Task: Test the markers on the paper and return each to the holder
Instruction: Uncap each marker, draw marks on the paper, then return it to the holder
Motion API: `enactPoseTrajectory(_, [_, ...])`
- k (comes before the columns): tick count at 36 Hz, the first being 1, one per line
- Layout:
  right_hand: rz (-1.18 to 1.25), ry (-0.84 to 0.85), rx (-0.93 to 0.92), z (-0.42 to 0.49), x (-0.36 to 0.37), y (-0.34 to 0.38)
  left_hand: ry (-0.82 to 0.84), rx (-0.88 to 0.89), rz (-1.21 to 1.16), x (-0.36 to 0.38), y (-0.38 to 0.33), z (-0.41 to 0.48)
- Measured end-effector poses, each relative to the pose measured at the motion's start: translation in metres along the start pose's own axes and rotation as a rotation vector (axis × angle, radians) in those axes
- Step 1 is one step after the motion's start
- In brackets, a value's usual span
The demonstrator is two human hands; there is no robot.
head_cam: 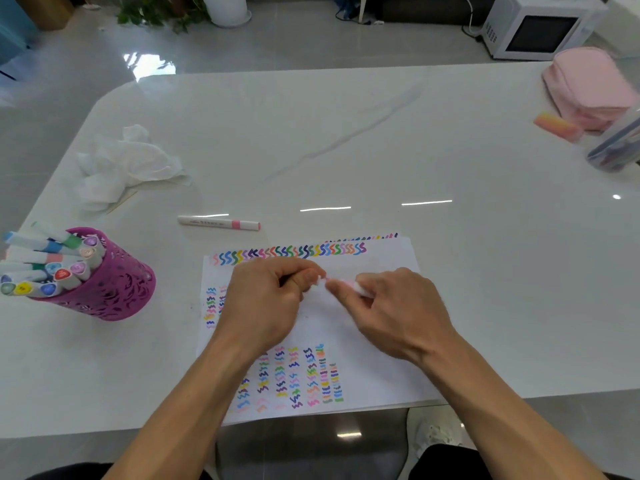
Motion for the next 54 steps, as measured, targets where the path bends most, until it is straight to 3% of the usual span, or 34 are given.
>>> enactPoseTrajectory(5, [0.075,-0.145,0.055,0.003,-0.034,-0.014,0.024,-0.061,-0.083,-0.006,0.009,0.004])
enactPoseTrajectory(11, [0.282,-0.022,0.186,0.002,-0.025,-0.028,-0.065,0.010,0.122,-0.007,0.007,0.005])
enactPoseTrajectory(20, [0.519,-0.090,0.237,0.005,-0.019,-0.045,-0.091,0.136,0.245,-0.003,-0.002,0.004])
enactPoseTrajectory(27, [0.868,-0.131,0.416,0.005,-0.013,-0.057,-0.080,0.197,0.281,0.003,-0.004,0.001])
enactPoseTrajectory(32, [0.813,-0.187,0.356,0.007,-0.016,-0.061,-0.080,0.227,0.316,0.005,-0.001,0.000])
enactPoseTrajectory(39, [0.837,-0.298,0.432,0.011,-0.011,-0.066,-0.072,0.274,0.417,0.007,0.003,-0.004])
enactPoseTrajectory(44, [0.960,-0.281,0.466,0.012,-0.003,-0.066,-0.070,0.265,0.421,0.007,0.003,-0.003])
enactPoseTrajectory(54, [0.974,-0.298,0.549,0.006,0.006,-0.073,-0.071,0.276,0.415,0.008,0.002,-0.003])
Point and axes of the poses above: each hand's wrist, its own z-axis towards the middle knuckle, its own x-axis out of the palm, y = z × x, the point moved 8 cm from there along z, towards the middle knuckle, and after that the axes turned 7 degrees about -y, right-handed, at the moved point
